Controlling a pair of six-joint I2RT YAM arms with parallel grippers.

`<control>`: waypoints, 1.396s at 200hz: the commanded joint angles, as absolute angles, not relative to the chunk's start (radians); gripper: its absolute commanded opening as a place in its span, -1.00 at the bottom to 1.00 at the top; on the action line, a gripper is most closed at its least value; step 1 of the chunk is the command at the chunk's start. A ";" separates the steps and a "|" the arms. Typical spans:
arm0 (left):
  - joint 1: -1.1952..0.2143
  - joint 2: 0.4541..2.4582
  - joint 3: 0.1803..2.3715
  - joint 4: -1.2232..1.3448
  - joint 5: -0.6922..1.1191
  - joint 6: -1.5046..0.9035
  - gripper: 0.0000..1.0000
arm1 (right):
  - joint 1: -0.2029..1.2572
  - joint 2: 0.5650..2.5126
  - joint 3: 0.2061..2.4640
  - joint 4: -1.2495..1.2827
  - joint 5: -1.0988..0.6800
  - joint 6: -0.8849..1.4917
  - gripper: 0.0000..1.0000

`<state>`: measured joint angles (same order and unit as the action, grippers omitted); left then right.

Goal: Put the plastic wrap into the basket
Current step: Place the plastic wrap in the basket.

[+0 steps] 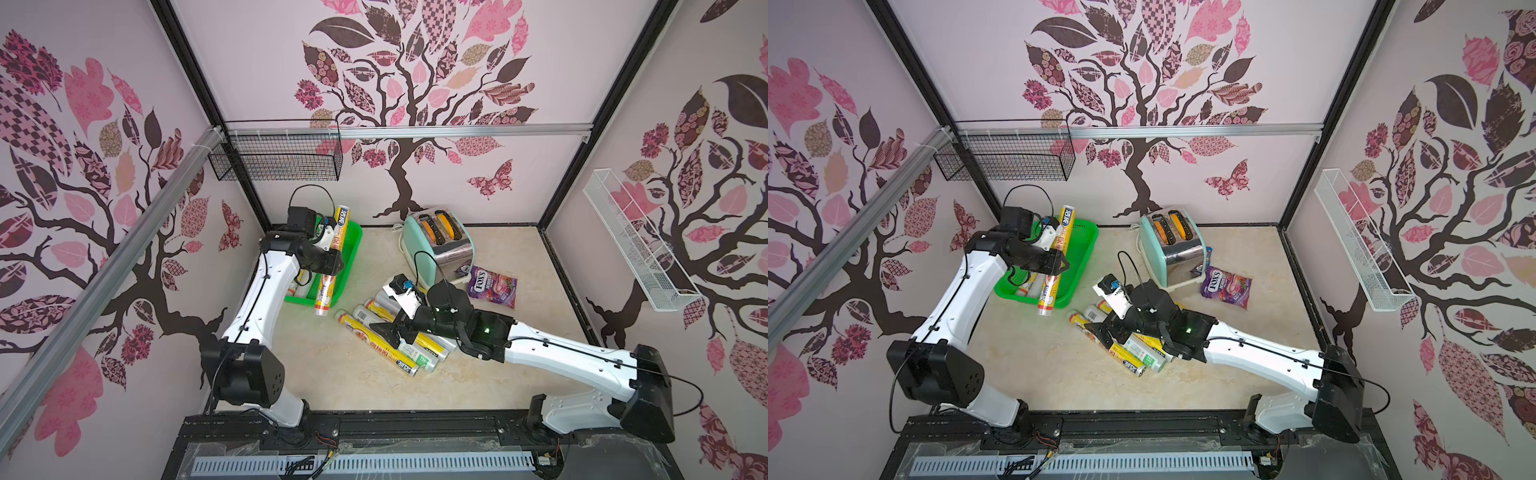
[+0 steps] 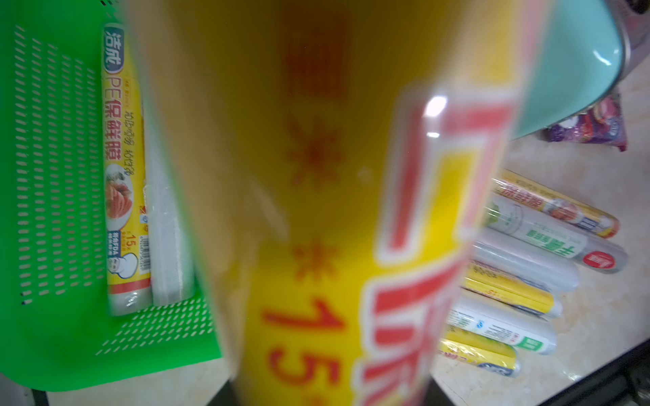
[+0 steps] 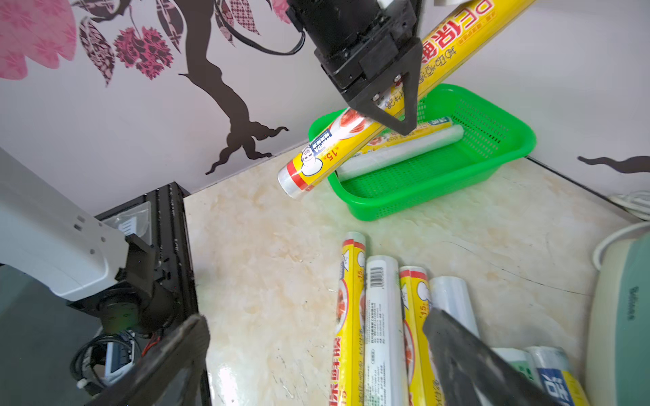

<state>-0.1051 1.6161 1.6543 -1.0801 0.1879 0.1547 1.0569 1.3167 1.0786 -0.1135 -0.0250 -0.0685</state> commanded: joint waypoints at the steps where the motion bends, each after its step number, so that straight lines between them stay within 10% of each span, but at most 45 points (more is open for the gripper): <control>1: -0.099 1.686 1.727 -1.067 0.045 0.196 -0.23 | 1.057 1.276 1.069 -0.174 0.103 -0.107 0.99; 279: -0.092 2.277 1.958 -0.989 -0.240 0.241 -0.07 | 0.923 1.240 1.120 -0.359 0.159 -0.103 0.99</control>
